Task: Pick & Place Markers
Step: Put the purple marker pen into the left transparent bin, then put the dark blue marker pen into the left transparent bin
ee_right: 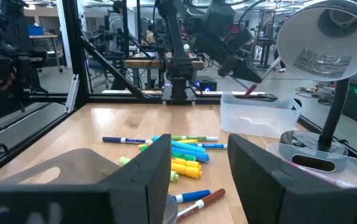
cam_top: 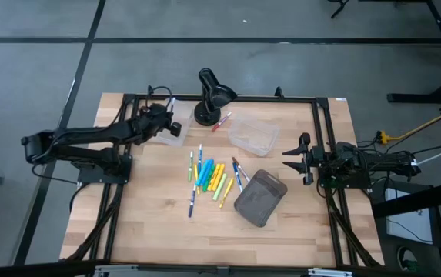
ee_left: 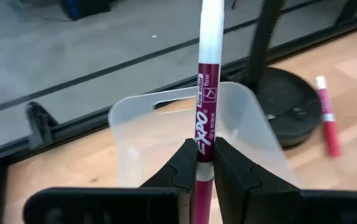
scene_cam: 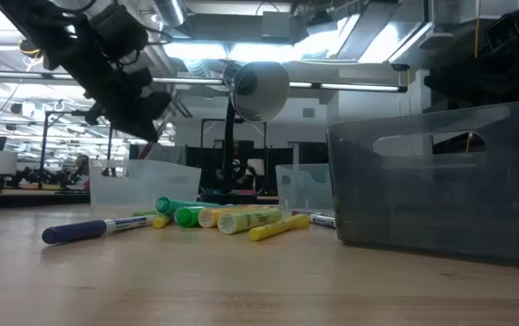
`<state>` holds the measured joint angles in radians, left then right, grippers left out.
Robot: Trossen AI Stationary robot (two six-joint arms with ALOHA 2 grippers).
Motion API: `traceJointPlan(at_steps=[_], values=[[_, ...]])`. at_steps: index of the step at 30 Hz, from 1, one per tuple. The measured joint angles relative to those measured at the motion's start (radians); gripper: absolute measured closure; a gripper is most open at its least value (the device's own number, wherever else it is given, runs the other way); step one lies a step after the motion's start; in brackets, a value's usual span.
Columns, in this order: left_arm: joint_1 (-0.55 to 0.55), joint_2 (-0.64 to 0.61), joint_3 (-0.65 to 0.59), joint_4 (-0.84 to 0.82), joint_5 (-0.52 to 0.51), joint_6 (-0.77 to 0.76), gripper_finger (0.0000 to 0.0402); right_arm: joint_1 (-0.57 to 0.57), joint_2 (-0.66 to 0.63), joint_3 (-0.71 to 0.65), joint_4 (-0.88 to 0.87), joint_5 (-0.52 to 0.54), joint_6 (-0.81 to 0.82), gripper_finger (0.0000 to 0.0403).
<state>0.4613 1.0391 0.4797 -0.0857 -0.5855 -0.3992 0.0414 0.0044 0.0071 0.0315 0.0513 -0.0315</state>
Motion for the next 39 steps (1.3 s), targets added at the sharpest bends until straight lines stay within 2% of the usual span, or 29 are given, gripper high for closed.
traceJointPlan(at_steps=[9,17,30,34,39], values=[[0.1,0.026,0.0,-0.001,0.144,-0.009,0.0366,0.0,0.0,0.0,0.0,0.0,0.0,0.0246],[0.133,0.027,0.0,-0.004,0.198,-0.008,0.0345,0.0,0.0,0.0,0.0,0.0,0.0,0.0246],[0.137,0.026,0.0,-0.038,0.192,0.005,0.028,0.0,0.0,0.0,0.0,0.0,0.0,0.0246],[0.136,0.025,0.0,0.023,0.24,0.049,0.0273,0.0,0.0,0.0,0.0,0.0,0.0,0.0246],[0.132,0.025,0.0,0.187,0.352,0.089,0.0277,0.0,0.0,0.0,0.0,0.0,0.0,0.0246]])
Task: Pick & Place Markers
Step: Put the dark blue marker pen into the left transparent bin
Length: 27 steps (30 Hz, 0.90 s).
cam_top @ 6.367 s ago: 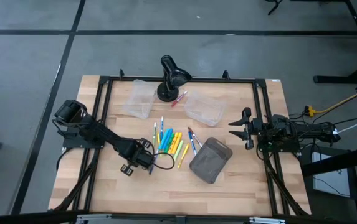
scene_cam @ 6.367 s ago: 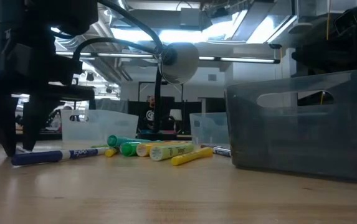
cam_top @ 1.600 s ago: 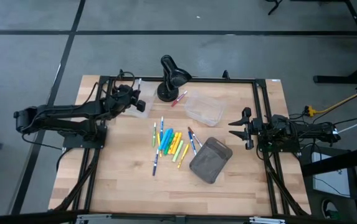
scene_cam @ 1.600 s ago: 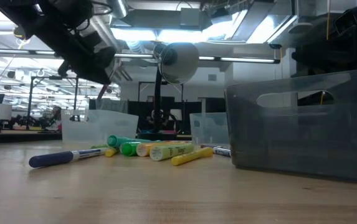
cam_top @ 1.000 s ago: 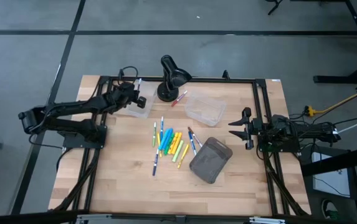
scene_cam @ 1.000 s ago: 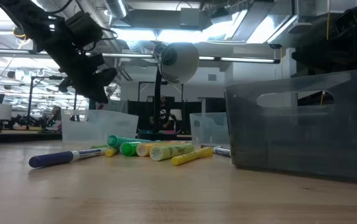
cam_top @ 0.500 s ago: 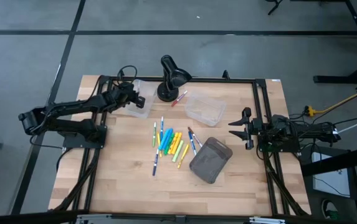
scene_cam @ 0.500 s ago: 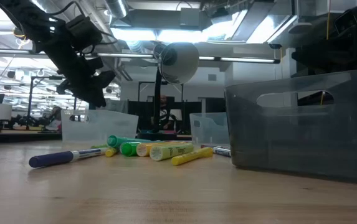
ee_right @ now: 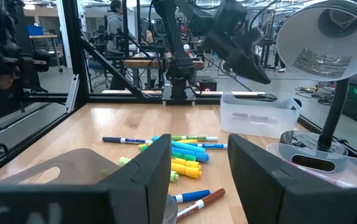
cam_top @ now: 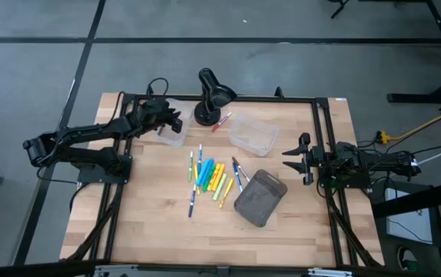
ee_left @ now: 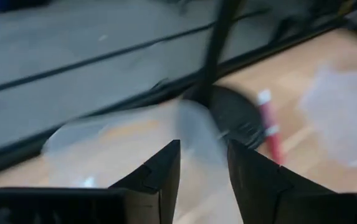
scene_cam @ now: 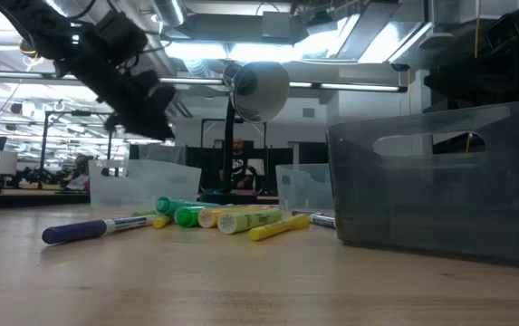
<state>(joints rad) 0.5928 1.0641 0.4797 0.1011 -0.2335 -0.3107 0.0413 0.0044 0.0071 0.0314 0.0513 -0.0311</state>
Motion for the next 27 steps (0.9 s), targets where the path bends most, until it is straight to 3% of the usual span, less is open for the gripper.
traceJointPlan(at_steps=[9,13,19,27], values=[[-0.14,0.0,0.0,0.322,0.319,0.178,0.0288,0.0,0.0,0.0,0.0,0.0,0.0,0.0246],[-0.238,-0.001,0.0,0.445,0.375,0.254,0.0288,0.0,0.0,0.0,0.0,0.0,0.0,0.0246],[-0.407,-0.001,0.001,0.514,0.378,0.393,0.0286,0.0,0.0,0.0,0.0,0.0,0.0,0.0246],[-0.623,-0.001,0.001,0.517,0.24,0.498,0.029,0.0,0.0,0.0,0.0,0.0,0.0,0.0246]])
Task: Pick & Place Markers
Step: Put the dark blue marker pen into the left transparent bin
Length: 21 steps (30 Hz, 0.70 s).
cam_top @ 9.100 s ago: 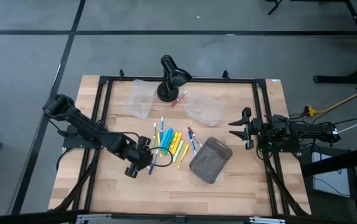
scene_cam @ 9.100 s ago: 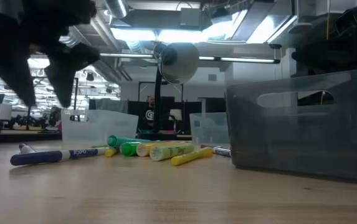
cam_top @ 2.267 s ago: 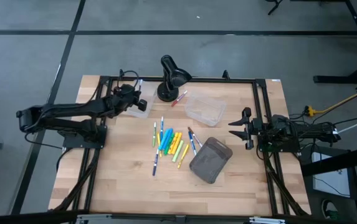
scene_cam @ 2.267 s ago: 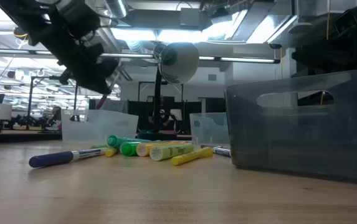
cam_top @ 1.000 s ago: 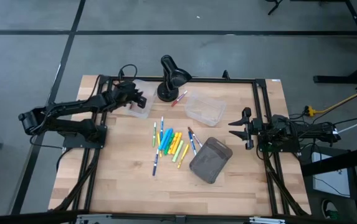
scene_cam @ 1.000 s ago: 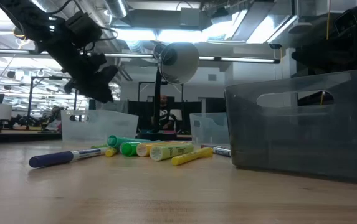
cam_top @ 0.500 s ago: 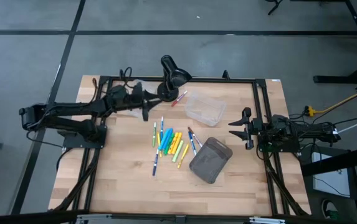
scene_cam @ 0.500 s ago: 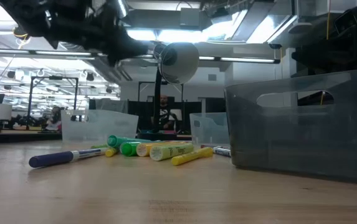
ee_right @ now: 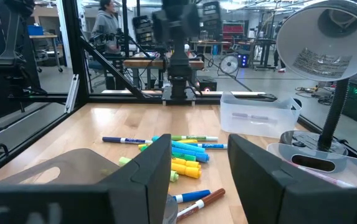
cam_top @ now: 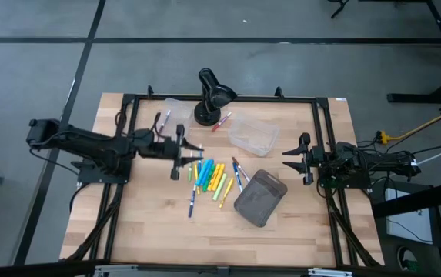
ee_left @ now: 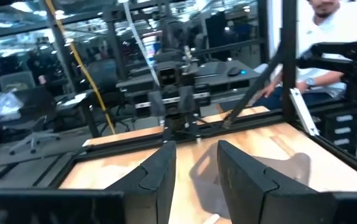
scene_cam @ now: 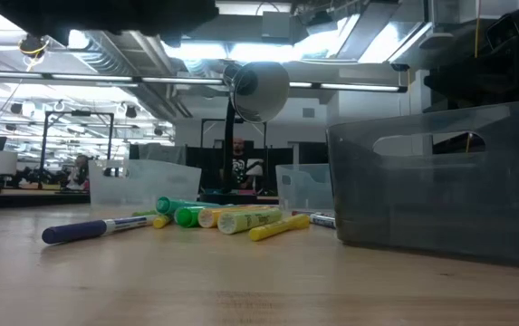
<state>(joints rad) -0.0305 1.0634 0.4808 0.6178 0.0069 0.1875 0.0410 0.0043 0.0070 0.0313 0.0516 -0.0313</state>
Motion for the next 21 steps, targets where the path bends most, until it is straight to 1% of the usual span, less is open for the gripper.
traceJointPlan(at_steps=[4,7,10,14,18,21], values=[[-0.081,0.002,0.0,0.001,-0.086,0.002,0.0291,0.0,0.0,0.0,0.0,0.0,0.0,0.0246],[-0.13,0.031,0.0,-0.002,-0.163,-0.043,0.0293,0.0,0.0,0.0,0.0,0.0,0.0,0.0246],[-0.169,0.089,0.004,-0.001,-0.223,-0.089,0.0296,0.0,0.0,0.0,0.0,0.0,0.0,0.0246],[-0.202,0.197,0.025,-0.02,-0.309,-0.157,0.03,0.0,0.0,0.0,0.0,0.0,0.0,0.0246],[-0.205,0.283,0.063,-0.096,-0.331,-0.174,0.0302,0.0,0.0,0.0,0.0,0.0,0.0,0.0246],[-0.203,0.318,0.11,-0.172,-0.345,-0.231,0.0302,0.0,0.0,0.0,0.0,0.0,0.0,0.0246]])
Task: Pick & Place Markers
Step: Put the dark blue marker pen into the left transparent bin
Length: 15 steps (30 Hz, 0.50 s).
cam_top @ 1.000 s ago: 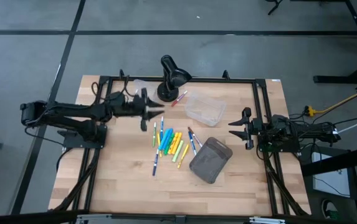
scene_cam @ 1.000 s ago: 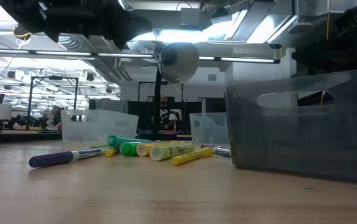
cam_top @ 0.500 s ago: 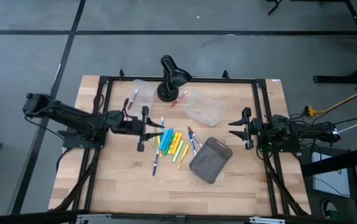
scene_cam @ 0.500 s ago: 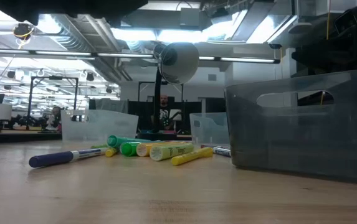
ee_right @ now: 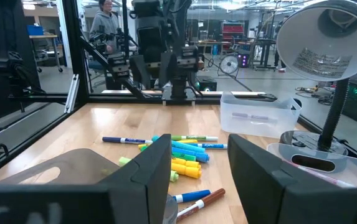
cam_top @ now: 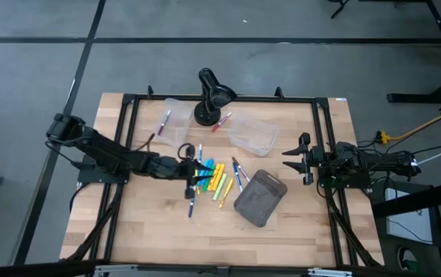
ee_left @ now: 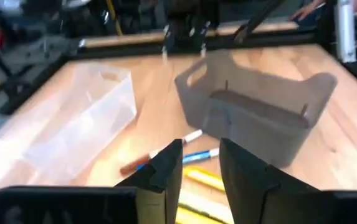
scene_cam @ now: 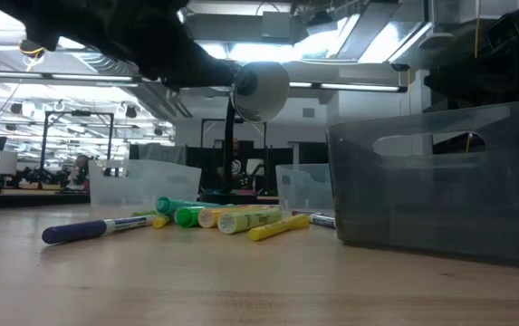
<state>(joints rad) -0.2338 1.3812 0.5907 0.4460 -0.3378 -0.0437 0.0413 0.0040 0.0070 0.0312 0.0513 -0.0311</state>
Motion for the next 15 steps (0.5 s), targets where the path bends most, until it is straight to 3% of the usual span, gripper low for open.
traceJointPlan(at_steps=[9,15], values=[[-0.026,0.061,0.205,-0.46,0.095,-0.215,0.0308,0.0,0.0,0.0,0.0,0.0,0.0,0.0246],[-0.05,0.077,0.261,-0.551,0.19,-0.466,0.0309,0.0,0.0,0.0,0.0,0.0,0.0,0.0246]])
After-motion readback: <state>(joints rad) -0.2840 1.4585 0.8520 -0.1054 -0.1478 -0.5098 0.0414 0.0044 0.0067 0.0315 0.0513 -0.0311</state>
